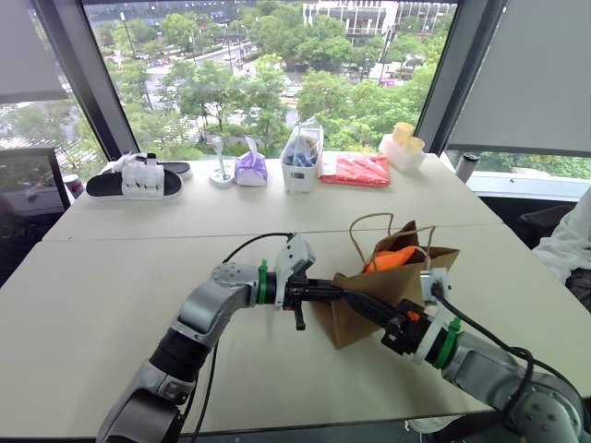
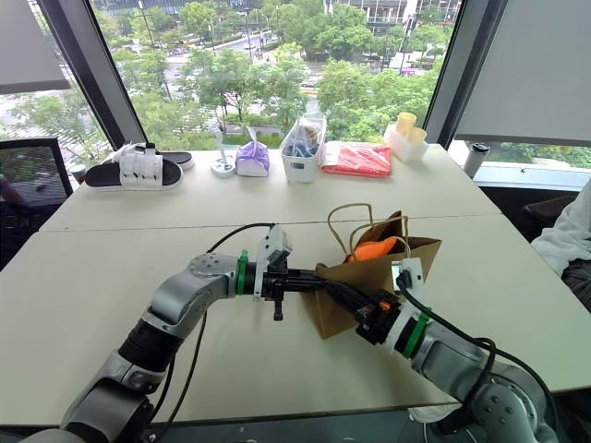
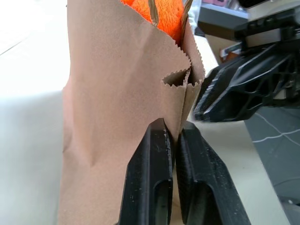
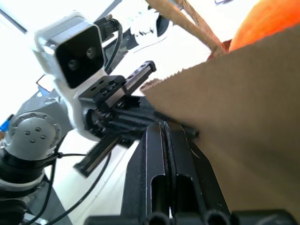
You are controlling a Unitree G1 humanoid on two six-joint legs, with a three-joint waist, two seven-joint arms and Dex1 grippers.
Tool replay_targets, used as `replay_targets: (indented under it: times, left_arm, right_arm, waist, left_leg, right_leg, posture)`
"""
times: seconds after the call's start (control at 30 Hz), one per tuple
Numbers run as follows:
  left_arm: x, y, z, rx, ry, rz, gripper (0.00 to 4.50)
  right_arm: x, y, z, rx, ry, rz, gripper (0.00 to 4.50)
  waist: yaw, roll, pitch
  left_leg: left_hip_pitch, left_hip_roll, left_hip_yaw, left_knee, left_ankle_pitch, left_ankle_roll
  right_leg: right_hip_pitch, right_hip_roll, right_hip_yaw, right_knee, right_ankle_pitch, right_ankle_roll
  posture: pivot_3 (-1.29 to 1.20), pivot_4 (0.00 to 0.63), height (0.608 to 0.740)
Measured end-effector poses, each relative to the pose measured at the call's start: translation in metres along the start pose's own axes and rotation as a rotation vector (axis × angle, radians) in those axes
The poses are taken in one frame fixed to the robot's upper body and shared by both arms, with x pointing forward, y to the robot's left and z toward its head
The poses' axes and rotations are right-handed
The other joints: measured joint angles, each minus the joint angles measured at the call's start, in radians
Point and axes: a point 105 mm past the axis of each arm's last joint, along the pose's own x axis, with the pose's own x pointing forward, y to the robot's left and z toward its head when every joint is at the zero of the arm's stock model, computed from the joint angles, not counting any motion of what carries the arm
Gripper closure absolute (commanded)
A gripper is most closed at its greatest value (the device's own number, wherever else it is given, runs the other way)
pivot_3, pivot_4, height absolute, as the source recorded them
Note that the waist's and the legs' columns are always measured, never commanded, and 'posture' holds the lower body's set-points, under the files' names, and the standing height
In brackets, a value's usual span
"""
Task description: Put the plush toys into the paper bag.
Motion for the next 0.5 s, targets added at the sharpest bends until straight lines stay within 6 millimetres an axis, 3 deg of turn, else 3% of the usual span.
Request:
replay_targets:
  times: [0.27, 0.43, 0.5]
  left_arm:
    - [0.003, 0.008, 0.022, 0.193, -0.105, 0.023, 4.36]
    - [-0.014, 0.025, 0.055, 0.323, -0.181, 0.021, 4.36]
    - [-0.022, 0.033, 0.059, 0.343, -0.171, 0.006, 4.36]
  right_arm:
    - [-0.023, -0.003, 0.006, 0.0, -0.012, -0.014, 4.5]
    - [-0.025, -0.005, 0.01, -0.01, -0.022, -0.018, 4.5]
    - [-0.025, -0.005, 0.01, -0.009, -0.022, -0.012, 4.5]
  waist:
    - [0.0, 0.0, 0.0]
    - [-0.001, 0.0, 0.0]
    - [-0.001, 0.0, 0.0]
  left_leg:
    - [0.0, 0.0, 0.0, 0.0, 0.0, 0.0]
    - [0.001, 0.001, 0.0, 0.0, 0.0, 0.0]
    - [0.001, 0.0, 0.0, 0.0, 0.0, 0.0]
  right_leg:
    - [0.0, 0.0, 0.0, 0.0, 0.0, 0.0]
    - [0.0, 0.001, 0.0, 0.0, 0.0, 0.0]
    - [0.001, 0.001, 0.0, 0.0, 0.0, 0.0]
  posture:
    - [0.0, 0.15, 0.74]
    - [0.0, 0.15, 0.74]
    - [0.0, 0.15, 0.74]
